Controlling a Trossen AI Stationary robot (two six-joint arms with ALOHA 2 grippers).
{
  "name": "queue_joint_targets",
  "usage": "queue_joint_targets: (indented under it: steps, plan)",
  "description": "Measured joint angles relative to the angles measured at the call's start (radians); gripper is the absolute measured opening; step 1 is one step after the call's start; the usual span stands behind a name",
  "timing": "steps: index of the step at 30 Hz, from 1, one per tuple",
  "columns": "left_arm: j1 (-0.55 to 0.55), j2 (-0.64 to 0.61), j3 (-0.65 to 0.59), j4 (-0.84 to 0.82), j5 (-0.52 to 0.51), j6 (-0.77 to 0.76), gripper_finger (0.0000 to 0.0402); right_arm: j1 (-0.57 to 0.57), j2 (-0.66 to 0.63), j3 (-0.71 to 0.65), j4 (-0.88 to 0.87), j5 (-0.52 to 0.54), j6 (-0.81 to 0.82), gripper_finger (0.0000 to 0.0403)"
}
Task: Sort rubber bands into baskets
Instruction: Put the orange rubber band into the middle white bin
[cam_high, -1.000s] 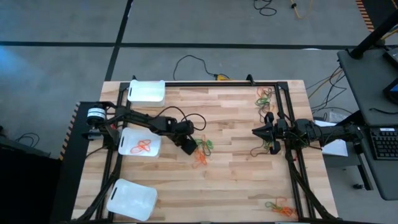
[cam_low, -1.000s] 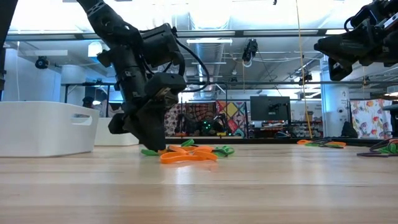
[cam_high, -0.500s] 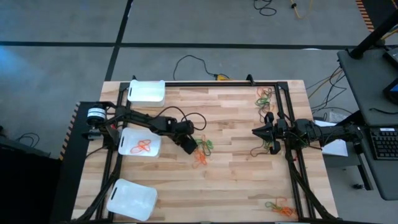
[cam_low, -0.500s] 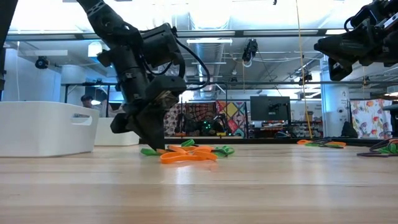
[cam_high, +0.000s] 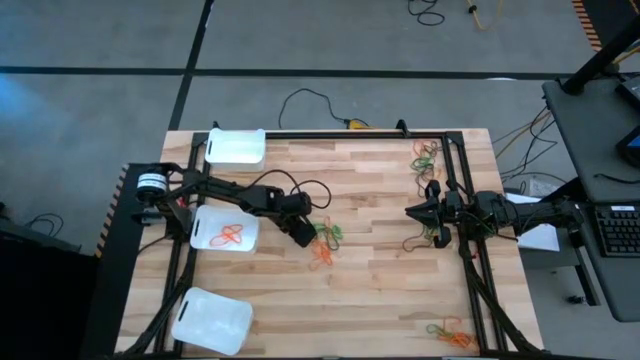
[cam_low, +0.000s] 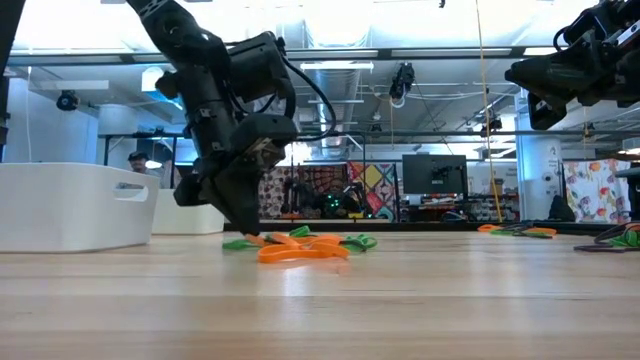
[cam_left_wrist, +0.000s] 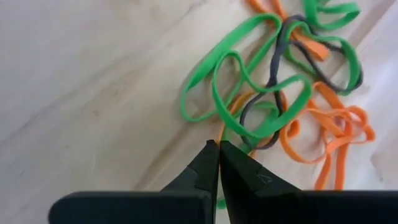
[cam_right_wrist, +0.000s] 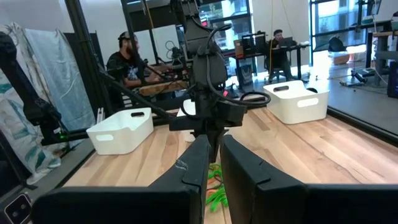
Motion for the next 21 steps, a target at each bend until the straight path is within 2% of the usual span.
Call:
queue_joint_targets:
  steps: [7, 16, 21]
  plan:
    - [-0.007, 0.004, -0.011, 0.000, -0.004, -0.019, 0.0001, 0.000, 0.000, 0.000, 0.000, 0.000, 0.000, 0.0034]
    - [-0.019, 0.040, -0.006, 0.027, -0.016, -0.022, 0.0042, 0.000, 0.000, 0.000, 0.000, 0.000, 0.000, 0.0034]
    - [-0.030, 0.038, -0.004, 0.002, -0.040, 0.013, 0.0048, 0.000, 0.000, 0.000, 0.000, 0.000, 0.000, 0.0034]
